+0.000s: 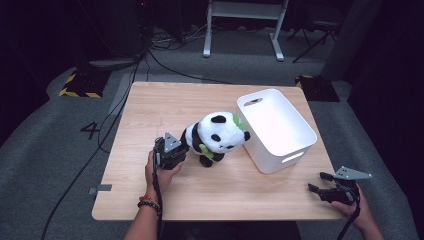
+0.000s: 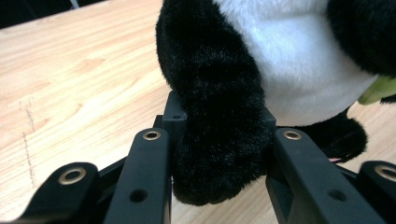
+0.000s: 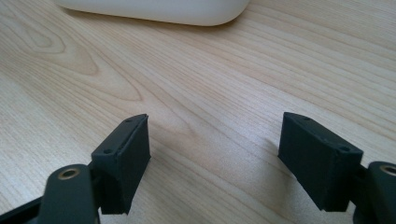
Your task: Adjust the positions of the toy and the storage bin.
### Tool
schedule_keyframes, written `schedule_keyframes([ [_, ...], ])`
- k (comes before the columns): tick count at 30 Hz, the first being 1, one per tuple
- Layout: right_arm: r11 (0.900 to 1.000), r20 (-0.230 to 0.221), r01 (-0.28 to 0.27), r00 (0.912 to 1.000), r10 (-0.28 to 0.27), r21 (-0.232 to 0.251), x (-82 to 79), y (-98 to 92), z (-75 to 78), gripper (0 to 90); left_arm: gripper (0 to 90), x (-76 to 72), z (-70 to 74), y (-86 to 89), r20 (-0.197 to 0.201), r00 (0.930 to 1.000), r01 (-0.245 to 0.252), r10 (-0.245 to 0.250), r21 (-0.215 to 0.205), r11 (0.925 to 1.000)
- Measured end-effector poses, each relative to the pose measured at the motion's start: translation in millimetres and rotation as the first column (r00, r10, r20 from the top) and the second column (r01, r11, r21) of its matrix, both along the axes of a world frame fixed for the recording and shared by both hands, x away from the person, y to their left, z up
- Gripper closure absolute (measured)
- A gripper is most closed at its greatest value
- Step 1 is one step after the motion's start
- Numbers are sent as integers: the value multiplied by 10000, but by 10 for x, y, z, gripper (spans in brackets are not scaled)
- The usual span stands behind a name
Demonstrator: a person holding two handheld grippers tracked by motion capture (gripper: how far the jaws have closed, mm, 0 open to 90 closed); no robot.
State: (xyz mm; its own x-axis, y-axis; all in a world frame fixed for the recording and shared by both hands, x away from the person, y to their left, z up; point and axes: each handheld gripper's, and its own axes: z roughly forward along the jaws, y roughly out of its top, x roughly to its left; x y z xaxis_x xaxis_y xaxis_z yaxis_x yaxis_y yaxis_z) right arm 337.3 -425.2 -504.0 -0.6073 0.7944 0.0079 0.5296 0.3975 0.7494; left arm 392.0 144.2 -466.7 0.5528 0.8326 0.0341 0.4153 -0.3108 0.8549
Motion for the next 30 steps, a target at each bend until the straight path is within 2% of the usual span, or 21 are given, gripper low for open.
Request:
schedule_keyframes([
  [5, 10000, 16, 21, 10000, -21, 16, 0, 2, -1, 249, 689, 5, 10, 12, 30, 10000, 32, -32, -40, 10000],
  [6, 10000, 12, 26, 10000, -26, 13, -1, 1, -1, 249, 689, 7, 13, 19, 140, 9999, -25, 25, -53, 10000],
  [9, 10000, 6, 25, 10000, -25, 36, 0, -1, -1, 250, 688, 8, 39, 30, 68, 10000, 20, -18, -296, 9996],
  [14, 10000, 25, -25, 10000, 25, 8, 6, -13, -1, 250, 688, 36, 138, -9, 377, 9993, 34, -10, -658, 9978],
  [18, 10000, 30, -33, 10000, 33, 31, 11, -14, -1, 250, 687, 49, 161, -46, 400, 9992, 32, 3, -883, 9961],
  [24, 10000, 50, -22, 10000, 22, 19, 11, -9, -3, 250, 687, 76, 225, -86, 608, 9981, 120, -70, -828, 9965],
  [25, 10000, 59, -46, 10000, 46, -6, 13, -14, -2, 249, 687, 77, 234, -96, 569, 9983, 162, -109, -932, 9955],
  [26, 10000, 51, -42, 10000, 42, 1, 12, -14, -2, 250, 686, 80, 248, -95, 625, 9980, 102, -50, -829, 9965],
  [29, 10000, 51, -19, 10000, 18, 17, 11, -9, -3, 250, 685, 89, 248, -109, 548, 9985, 145, -90, -999, 9949],
  [30, 10000, 56, -48, 10000, 48, -12, 13, -14, -2, 250, 685, 102, 254, -103, 658, 9978, 163, -105, -888, 9959],
])
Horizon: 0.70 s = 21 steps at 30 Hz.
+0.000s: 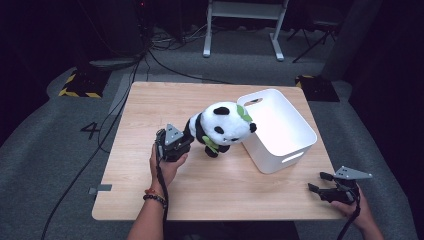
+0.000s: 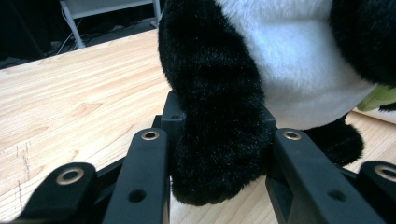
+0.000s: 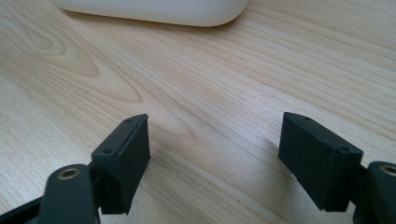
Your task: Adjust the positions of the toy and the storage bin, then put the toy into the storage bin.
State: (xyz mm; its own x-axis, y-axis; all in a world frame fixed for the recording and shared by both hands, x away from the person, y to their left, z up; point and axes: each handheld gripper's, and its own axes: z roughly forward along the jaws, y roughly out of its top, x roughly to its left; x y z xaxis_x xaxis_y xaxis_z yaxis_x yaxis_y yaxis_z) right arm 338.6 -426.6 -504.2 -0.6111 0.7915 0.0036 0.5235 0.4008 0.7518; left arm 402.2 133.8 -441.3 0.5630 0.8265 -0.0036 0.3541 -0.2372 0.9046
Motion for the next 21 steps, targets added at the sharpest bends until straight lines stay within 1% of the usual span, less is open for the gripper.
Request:
schedule_keyframes([
  [4, 10000, -5, 45, 10000, -45, 17, -4, 11, -1, 250, 685, 8, 19, -28, -27, 10000, 0, 0, -93, 10000],
  [5, 9999, -61, 98, 9999, -97, 29, -9, 16, 1, 250, 685, 13, 28, -27, 48, 10000, 27, -27, -42, 10000],
  [9, 10000, -9, 7, 10000, -7, 27, -3, 6, 0, 250, 684, 8, 53, -38, -4, 10000, 53, -53, -21, 10000],
  [11, 10000, -1, 5, 10000, -5, 10, -2, 5, -1, 250, 684, 29, 51, -49, 118, 9999, 124, -124, -41, 9999],
  [12, 10000, -8, 3, 10000, -3, 25, -3, 6, 0, 250, 684, 28, 51, -57, 52, 9999, 117, -116, -66, 9999],
  [13, 10000, 8, 11, 10000, -11, -4, 0, 3, -1, 250, 684, 36, 49, -65, 127, 9998, 127, -127, -35, 9999],
  [14, 10000, -17, 19, 10000, -19, 25, -1, 2, 1, 250, 684, 40, 42, -86, 75, 9998, 162, -161, -154, 9998],
  [15, 10000, -18, 21, 10000, -21, 31, -1, 2, 1, 250, 684, 43, 38, -97, 57, 9996, 281, -280, -149, 9995],
  [19, 10000, -38, 80, 10000, -80, -31, -11, 18, 1, 250, 683, 33, -12, -167, 136, 9988, 461, -461, -17, 9989],
  [21, 10000, -42, 84, 10000, -84, 1, -10, 16, 0, 250, 683, 22, -67, -209, -5, 9978, 669, -669, 7, 9978],
])
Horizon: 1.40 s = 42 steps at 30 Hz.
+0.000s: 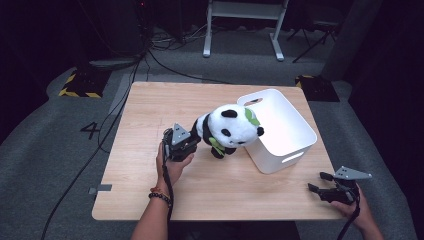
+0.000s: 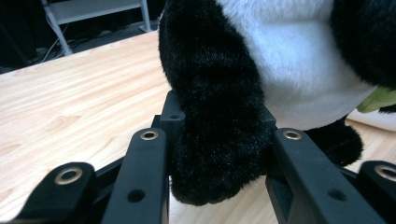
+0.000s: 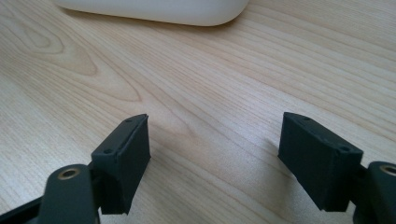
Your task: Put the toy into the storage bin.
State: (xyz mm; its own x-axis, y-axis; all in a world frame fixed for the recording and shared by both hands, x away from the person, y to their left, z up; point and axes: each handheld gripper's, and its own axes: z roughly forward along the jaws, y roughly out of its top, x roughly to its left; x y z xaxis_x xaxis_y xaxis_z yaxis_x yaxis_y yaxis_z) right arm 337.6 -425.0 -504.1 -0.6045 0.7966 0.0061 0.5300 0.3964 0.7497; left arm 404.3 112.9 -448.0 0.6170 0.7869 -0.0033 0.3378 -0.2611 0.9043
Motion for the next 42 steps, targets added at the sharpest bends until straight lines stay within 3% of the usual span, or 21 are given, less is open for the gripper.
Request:
schedule_keyframes([
  [2, 10000, -3, 9, 10000, -8, 41, -3, -3, 0, 250, 682, -23, -68, -48, -37, 9999, 147, -147, 135, 9998],
  [4, 10000, 24, -46, 10000, 46, -14, -5, -12, 1, 250, 682, -41, -150, -84, -185, 9990, 398, -399, -84, 9992],
  [6, 10000, 29, -46, 10000, 46, -41, -7, -11, 1, 249, 682, -80, -213, -120, -388, 9970, 670, -670, -24, 9978],
  [8, 10000, 24, -49, 10000, 49, -43, -8, -10, 1, 249, 682, -133, -264, -172, -779, 9910, 1085, -1090, -109, 9940],
  [10, 10000, 28, -48, 10000, 48, -44, -7, -11, 1, 250, 681, -190, -307, -230, -1058, 9841, 1458, -1429, 208, 9891],
  [12, 10000, 27, -47, 10000, 47, -34, -8, -9, 0, 249, 679, -247, -349, -272, -1328, 9763, 1753, -1710, 212, 9843],
  [16, 10000, 28, -56, 10000, 56, -39, -7, -11, 1, 250, 676, -326, -394, -326, -1530, 9684, 2064, -1971, 475, 9773],
  [21, 10000, 21, -61, 10000, 61, 1, -5, -14, 0, 249, 673, -379, -457, -400, -1873, 9607, 2210, -2047, 701, 9728],
  [28, 10000, 17, -95, 10000, 95, -5, -5, -17, 1, 249, 650, -431, -501, -462, -2060, 9531, 2498, -2215, 1226, 9605],
  [29, 10000, 20, -97, 10000, 97, -3, -5, -17, 0, 249, 642, -440, -499, -466, -2060, 9534, 2512, -2203, 1376, 9581],
  [32, 10000, 13, -92, 10000, 92, 1, -5, -16, 1, 249, 627, -477, -512, -468, -2287, 9434, 2773, -2404, 1455, 9497],
  [34, 10000, 19, -61, 10000, 61, 37, -6, -13, 0, 249, 615, -502, -518, -465, -2312, 9414, 2860, -2457, 1603, 9447],
  [37, 10000, 23, -83, 10000, 83, -18, -6, -13, 0, 250, 581, -541, -527, -472, -2240, 9457, 2806, -2357, 1960, 9396],
  [39, 10000, 18, -86, 10000, 86, -4, -5, -15, 1, 249, 530, -559, -531, -472, -2301, 9438, 2862, -2372, 2099, 9349],
  [42, 10000, 22, -90, 10000, 90, -13, -5, -16, 1, 249, 444, -577, -532, -455, -2416, 9391, 2953, -2445, 2026, 9337],
])
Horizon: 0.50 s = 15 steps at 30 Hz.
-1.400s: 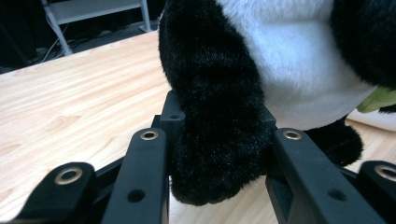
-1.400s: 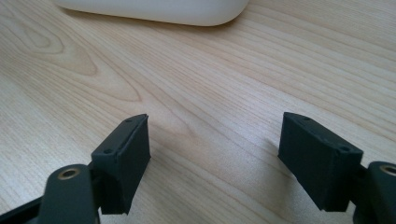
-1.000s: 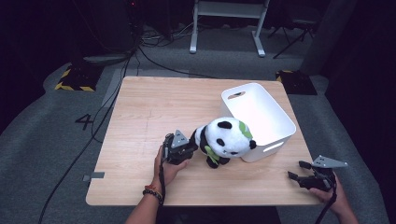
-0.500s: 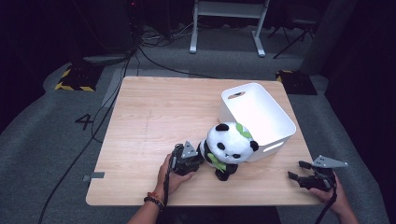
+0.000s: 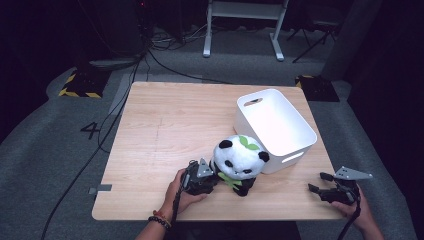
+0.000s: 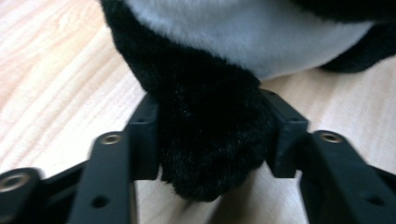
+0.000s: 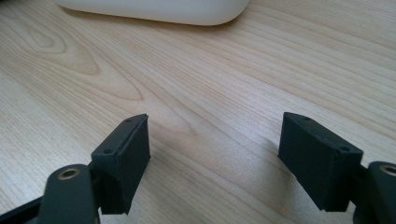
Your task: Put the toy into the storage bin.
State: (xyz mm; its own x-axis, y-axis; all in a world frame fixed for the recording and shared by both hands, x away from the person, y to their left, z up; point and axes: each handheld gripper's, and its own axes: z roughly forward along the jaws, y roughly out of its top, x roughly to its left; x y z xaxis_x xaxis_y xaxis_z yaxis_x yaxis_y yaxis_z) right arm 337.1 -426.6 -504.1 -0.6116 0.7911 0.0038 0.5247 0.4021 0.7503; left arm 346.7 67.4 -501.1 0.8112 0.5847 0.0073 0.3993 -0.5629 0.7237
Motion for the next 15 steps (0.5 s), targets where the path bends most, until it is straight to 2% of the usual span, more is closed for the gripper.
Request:
schedule_keyframes([
  [1, 10000, 6, -3, 10000, 3, 8, 0, 1, 0, 250, 403, -8, 5, 8, 35, 10000, 33, -34, 105, 9999],
  [4, 10000, -2, 0, 10000, 0, 8, 0, 1, 0, 249, 345, -49, 20, 50, 47, 9999, 118, -118, 62, 9999],
  [7, 10000, -5, 3, 10000, -3, 12, 0, 1, 0, 249, 256, -72, 38, 119, -195, 9995, 233, -234, -34, 9997],
  [8, 10000, -7, 7, 10000, -7, 17, 0, 1, 0, 250, 245, -77, 38, 146, -231, 9997, 108, -109, -81, 9999],
  [9, 10000, -5, 9, 10000, -9, 17, 0, 1, 0, 249, 235, -76, 35, 178, -479, 9988, 37, -47, -203, 9998],
  [11, 10000, 1, 11, 10000, -11, -11, -2, 4, 0, 249, 166, -88, 37, 226, -575, 9983, 97, -105, -126, 9999],
  [13, 10000, 17, 18, 10000, -17, -36, -4, 9, 0, 250, 164, -121, 38, 278, -626, 9979, 180, -183, -60, 9998],
  [15, 10000, 4, 17, 10000, -17, -25, -3, 7, 0, 250, 162, -153, 40, 332, -447, 9989, 147, -144, 65, 9999],
])
